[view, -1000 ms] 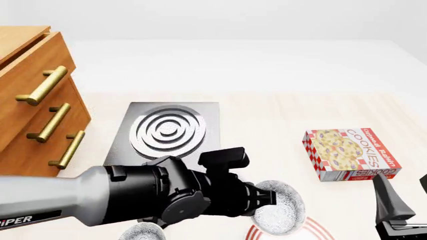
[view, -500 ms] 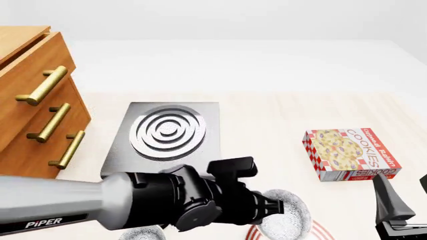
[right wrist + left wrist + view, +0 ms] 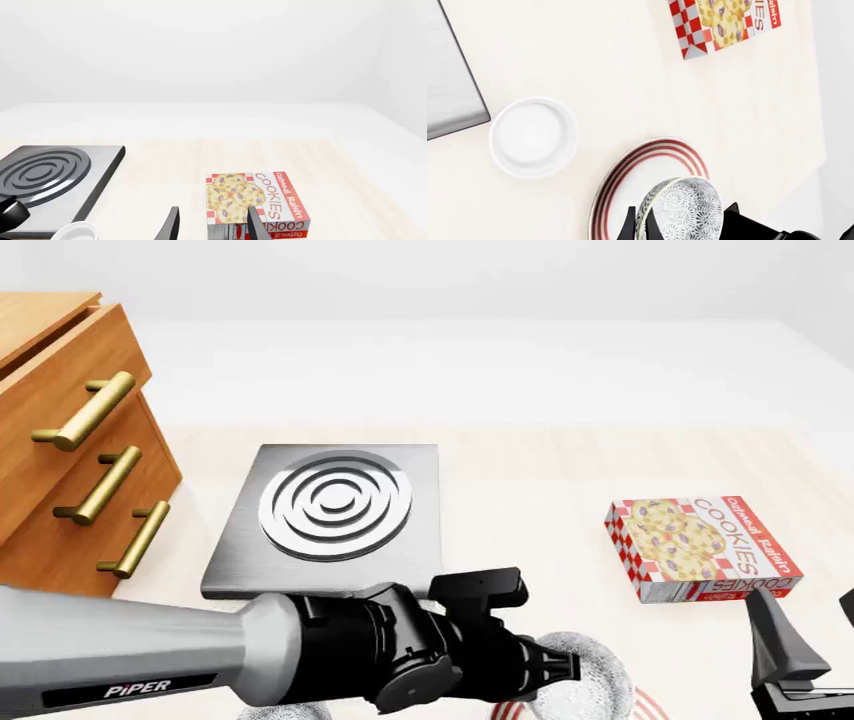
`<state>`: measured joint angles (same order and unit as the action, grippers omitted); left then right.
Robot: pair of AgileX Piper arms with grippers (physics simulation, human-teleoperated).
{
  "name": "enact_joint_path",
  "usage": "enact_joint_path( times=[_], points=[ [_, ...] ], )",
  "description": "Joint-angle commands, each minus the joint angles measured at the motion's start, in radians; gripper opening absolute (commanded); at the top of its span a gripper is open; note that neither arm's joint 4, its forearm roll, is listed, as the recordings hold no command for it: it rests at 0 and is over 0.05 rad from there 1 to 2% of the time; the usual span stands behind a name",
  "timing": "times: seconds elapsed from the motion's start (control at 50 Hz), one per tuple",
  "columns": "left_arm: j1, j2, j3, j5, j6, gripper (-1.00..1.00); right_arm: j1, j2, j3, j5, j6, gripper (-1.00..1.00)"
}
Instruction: Pick the akita bowl on the wooden cabinet and place it on the plate.
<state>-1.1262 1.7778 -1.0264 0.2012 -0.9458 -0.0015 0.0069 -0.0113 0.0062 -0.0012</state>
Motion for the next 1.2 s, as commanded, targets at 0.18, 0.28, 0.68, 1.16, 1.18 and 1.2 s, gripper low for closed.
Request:
enact_joint_path(
  times=[0.18, 0.28, 0.68, 1.16, 1.18, 1.2],
  points=[
    [-0.019, 0.047, -0.014, -0.03, -0.026, -1.0, 0.0, 0.002, -0.001, -0.001, -0.001, 1.0],
    [-0.02, 0.062, -0.019, -0.036, -0.03, -1.0, 0.0, 0.003, -0.001, -0.002, 0.0, 1.0],
    [-0.048, 0.108, -0.022, -0.066, -0.063, -1.0, 0.0, 0.005, -0.002, -0.004, -0.001, 1.0],
    [-0.043, 0.103, -0.006, -0.078, -0.062, -1.0, 0.0, -0.003, 0.0, 0.003, -0.001, 1.0],
    [-0.043, 0.102, -0.006, -0.078, -0.062, -1.0, 0.0, -0.003, 0.0, 0.003, -0.001, 1.0],
    [-0.044, 0.102, -0.007, -0.078, -0.064, -1.0, 0.0, -0.003, 0.0, 0.003, -0.001, 1.0]
  ],
)
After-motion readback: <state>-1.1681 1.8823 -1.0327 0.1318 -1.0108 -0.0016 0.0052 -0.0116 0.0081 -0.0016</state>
